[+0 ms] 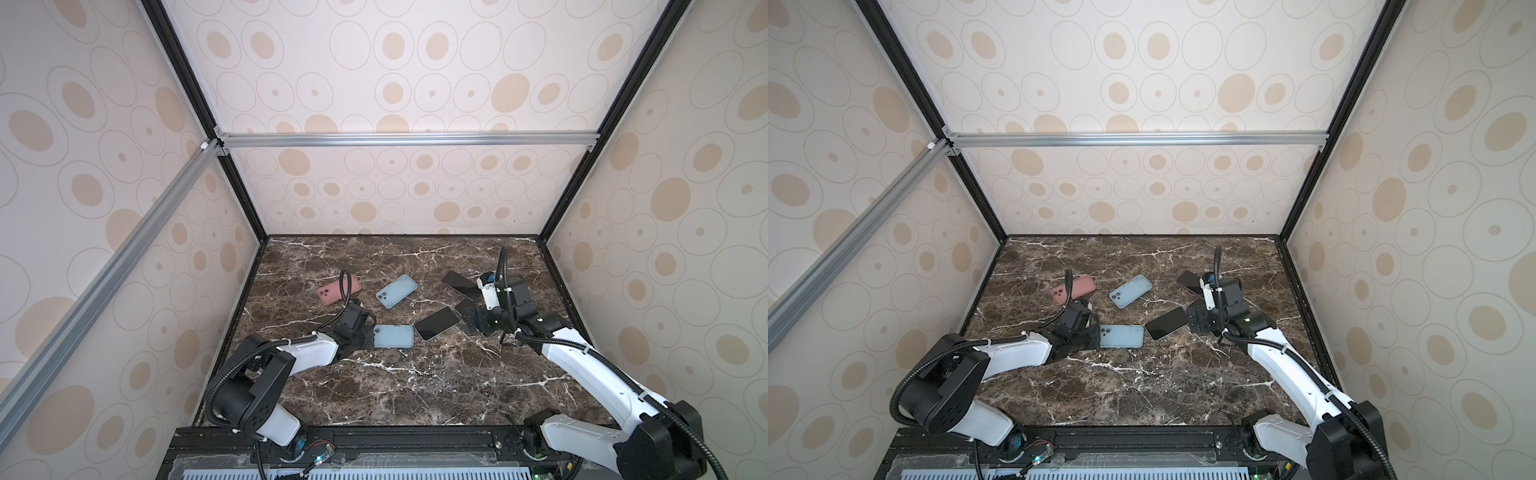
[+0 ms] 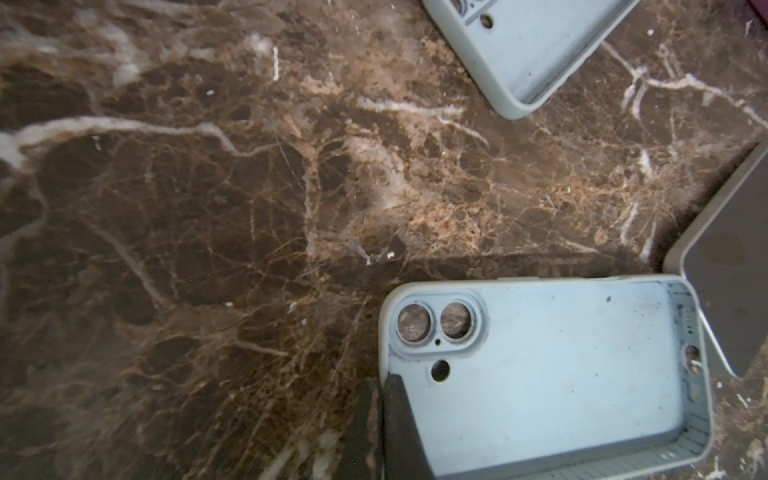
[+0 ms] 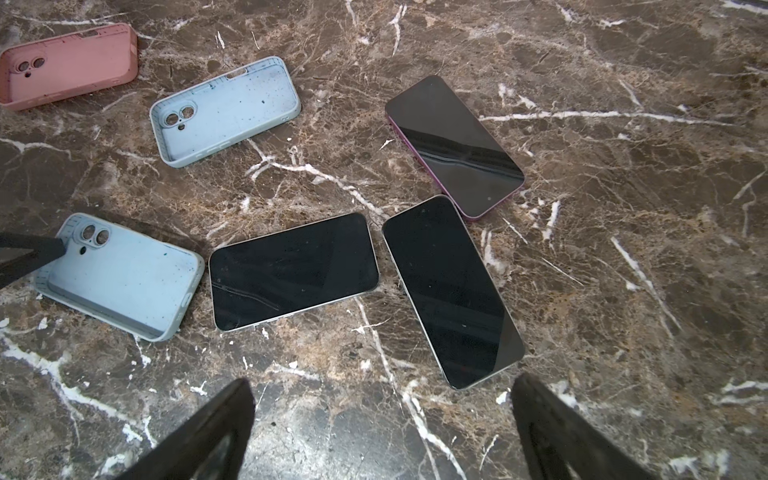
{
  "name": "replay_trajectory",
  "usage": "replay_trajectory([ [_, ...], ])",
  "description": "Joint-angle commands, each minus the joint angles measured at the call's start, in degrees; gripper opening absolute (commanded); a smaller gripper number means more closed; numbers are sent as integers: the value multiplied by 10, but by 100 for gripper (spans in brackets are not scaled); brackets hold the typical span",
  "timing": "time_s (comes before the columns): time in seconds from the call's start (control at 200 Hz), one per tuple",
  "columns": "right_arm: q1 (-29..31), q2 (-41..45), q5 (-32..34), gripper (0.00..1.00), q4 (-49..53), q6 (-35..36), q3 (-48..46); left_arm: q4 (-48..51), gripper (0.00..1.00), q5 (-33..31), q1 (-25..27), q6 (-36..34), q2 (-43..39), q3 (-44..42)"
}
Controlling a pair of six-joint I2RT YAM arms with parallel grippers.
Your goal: Put the phone into the phone case
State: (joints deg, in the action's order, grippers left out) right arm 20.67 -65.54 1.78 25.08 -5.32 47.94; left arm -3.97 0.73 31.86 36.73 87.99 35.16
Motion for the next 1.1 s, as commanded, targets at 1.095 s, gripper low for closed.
replay_trajectory([
  [1.095,4,-24,13,99,23,-11,8,74,1,-63,25,32,-35,12],
])
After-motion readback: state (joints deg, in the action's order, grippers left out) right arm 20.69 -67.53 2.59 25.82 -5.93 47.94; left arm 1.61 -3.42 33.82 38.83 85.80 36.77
